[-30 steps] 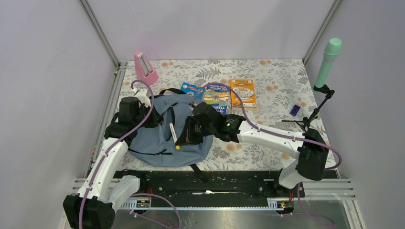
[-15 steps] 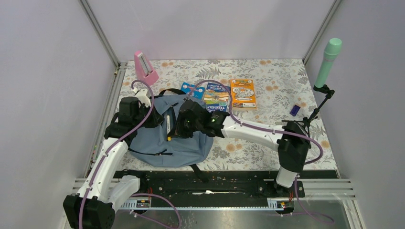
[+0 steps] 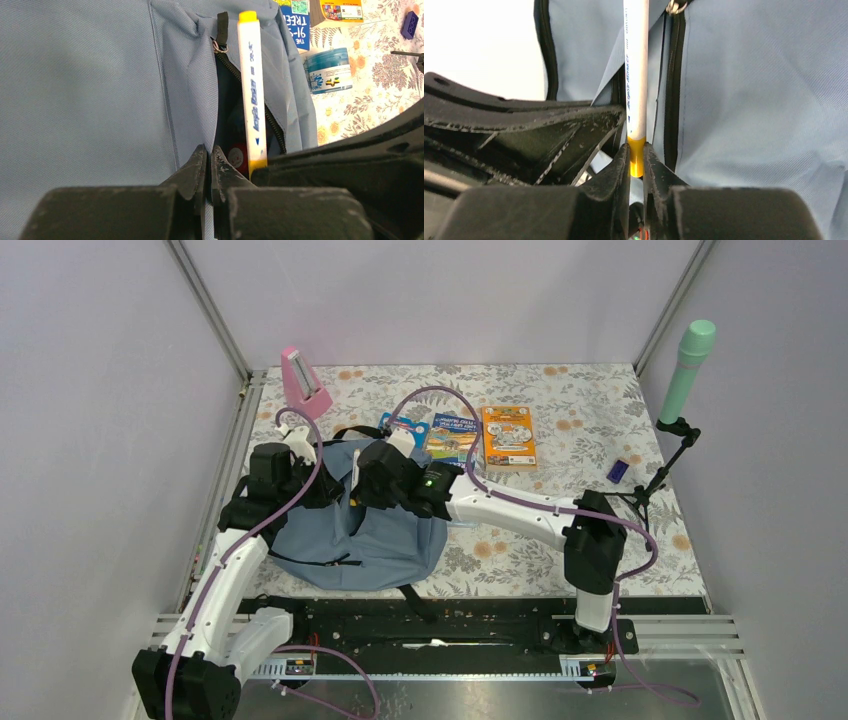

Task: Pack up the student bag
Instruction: Place the stationery in the student bag.

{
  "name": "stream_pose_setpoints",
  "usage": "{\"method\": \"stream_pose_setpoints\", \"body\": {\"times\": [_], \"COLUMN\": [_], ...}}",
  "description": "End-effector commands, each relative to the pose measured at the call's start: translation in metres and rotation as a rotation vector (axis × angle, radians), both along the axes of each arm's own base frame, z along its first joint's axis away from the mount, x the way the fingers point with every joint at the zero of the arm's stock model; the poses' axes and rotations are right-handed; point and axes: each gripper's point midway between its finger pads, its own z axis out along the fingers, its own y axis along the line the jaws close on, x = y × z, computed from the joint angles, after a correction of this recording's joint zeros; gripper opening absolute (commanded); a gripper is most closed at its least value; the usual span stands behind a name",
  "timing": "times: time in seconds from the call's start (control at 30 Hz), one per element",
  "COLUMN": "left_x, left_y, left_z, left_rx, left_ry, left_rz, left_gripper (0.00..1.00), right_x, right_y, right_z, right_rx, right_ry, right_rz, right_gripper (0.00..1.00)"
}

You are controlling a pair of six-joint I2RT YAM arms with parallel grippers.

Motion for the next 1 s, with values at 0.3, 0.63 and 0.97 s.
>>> {"method": "stream_pose_setpoints", "body": {"times": [0.3, 0.63, 0.97], "left_x": [0.019, 0.019, 0.019], "left_y": [-0.010, -0.010, -0.009], "left_z": [0.059, 0.059, 0.059], "left_rx": [-0.068, -0.066, -0.065], "left_ry": [-0.206, -0.206, -0.206], "left_rz": [-0.028, -0.026, -0.024], "left_gripper": [0.00, 0.00, 0.00], "right_x": [-0.002, -0.030, -0.019], "right_y": [-0.008, -0.010, -0.008], "right_z": [-0.002, -0.021, -0.011], "right_rx": [-0.136, -0.133, -0.146], "right_ry": [-0.154, -0.088, -0.150], "right_rz": [0.007, 0.045, 0.032], "right_gripper": [0.08, 0.07, 0.46]}}
